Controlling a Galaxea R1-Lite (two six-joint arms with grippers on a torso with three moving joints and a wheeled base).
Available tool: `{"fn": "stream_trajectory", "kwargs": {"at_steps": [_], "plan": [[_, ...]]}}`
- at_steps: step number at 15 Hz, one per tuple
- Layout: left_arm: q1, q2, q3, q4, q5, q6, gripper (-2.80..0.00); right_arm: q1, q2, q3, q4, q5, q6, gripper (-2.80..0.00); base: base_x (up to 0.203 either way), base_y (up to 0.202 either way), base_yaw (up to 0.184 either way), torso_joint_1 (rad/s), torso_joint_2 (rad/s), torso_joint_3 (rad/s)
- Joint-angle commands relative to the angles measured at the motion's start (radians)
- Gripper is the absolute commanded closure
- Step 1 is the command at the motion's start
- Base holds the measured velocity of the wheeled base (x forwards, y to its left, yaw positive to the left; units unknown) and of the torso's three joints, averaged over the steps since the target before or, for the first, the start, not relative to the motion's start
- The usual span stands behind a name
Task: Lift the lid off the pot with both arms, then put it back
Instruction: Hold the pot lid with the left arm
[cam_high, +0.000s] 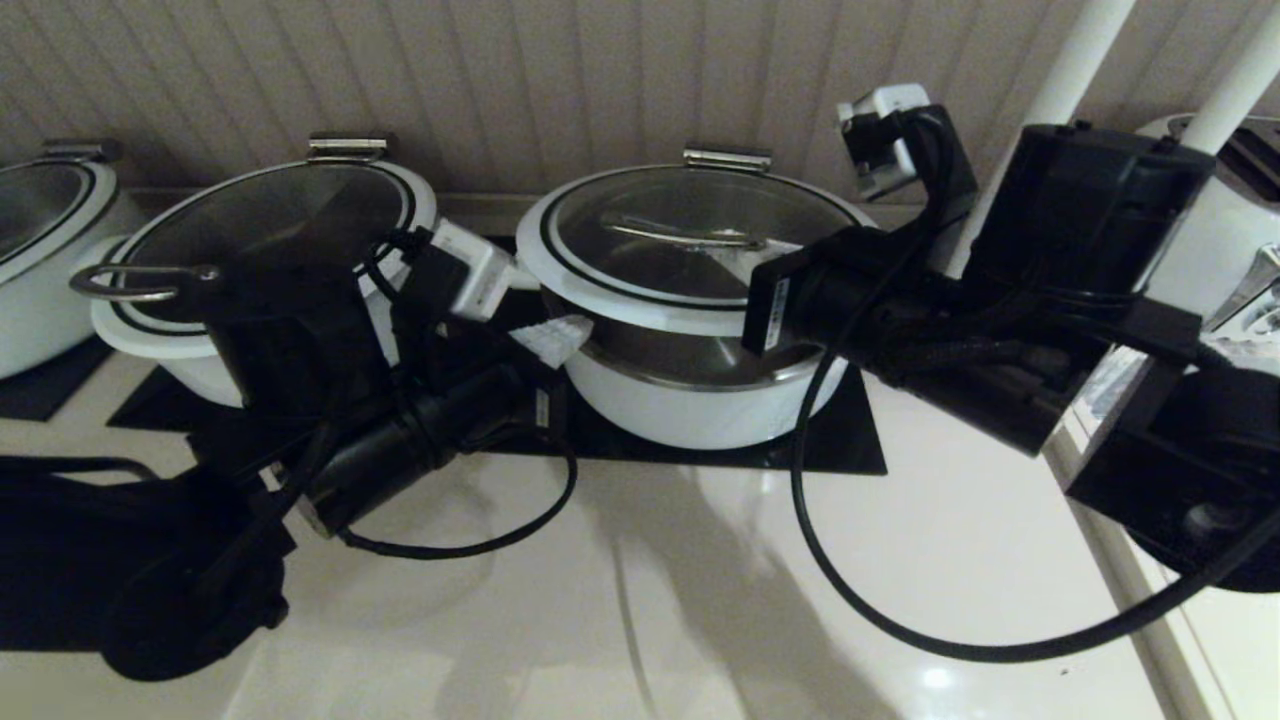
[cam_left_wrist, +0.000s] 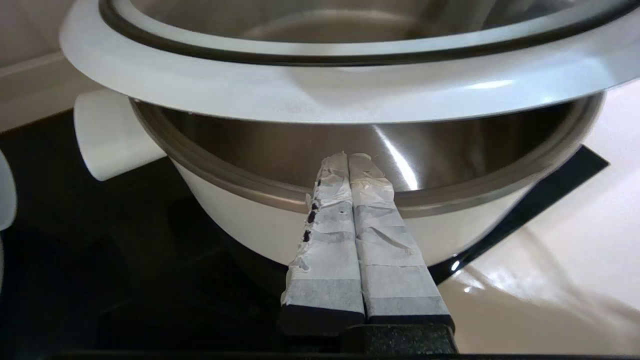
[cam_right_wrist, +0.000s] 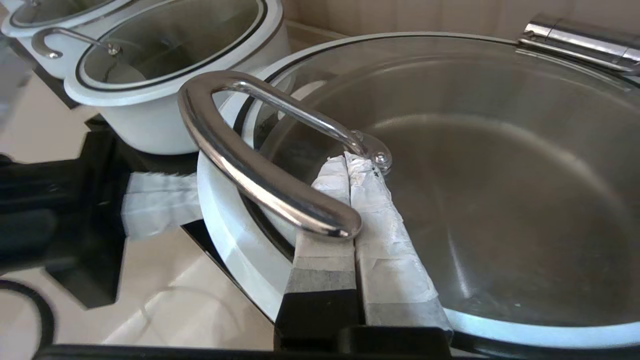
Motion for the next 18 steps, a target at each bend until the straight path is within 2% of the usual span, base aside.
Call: {"fn": "stream_trajectory", "kwargs": {"at_steps": [1,8,12,14,16,18], "plan": [[-0.001,0.026,-0.006,-0.012,0.001,0.000,0.00,0.000,-0.013,0.010,-0.004,0.001,-0.002,0.00,0.000,0.000,0.000,0.000,0.00,0.000],[-0.001,0.048,-0.030,-0.025,0.002,-0.002,0.00,0.001,-0.113,0.167,0.001,0.003,-0.020,0.00,0.000,0.000,0.000,0.000,0.00,0.000],[-0.001,0.048,-0.033,-0.025,0.003,-0.002,0.00,-0.002,-0.262,0.297,0.008,-0.002,-0.020,0.00,0.000,0.000,0.000,0.000,0.00,0.000],[-0.001,0.046,-0.033,-0.025,0.003,-0.002,0.00,-0.017,-0.346,0.354,0.028,-0.034,-0.020,0.00,0.000,0.000,0.000,0.000,0.00,0.000],[-0.001,0.045,-0.033,-0.025,0.003,-0.002,0.00,-0.052,-0.450,0.390,0.117,-0.092,-0.017,0.00,0.000,0.000,0.000,0.000,0.00,0.000],[-0.001,0.045,-0.033,-0.025,0.003,-0.002,0.00,-0.150,-0.552,0.430,0.209,-0.127,-0.015,0.00,0.000,0.000,0.000,0.000,0.00,0.000]]}}
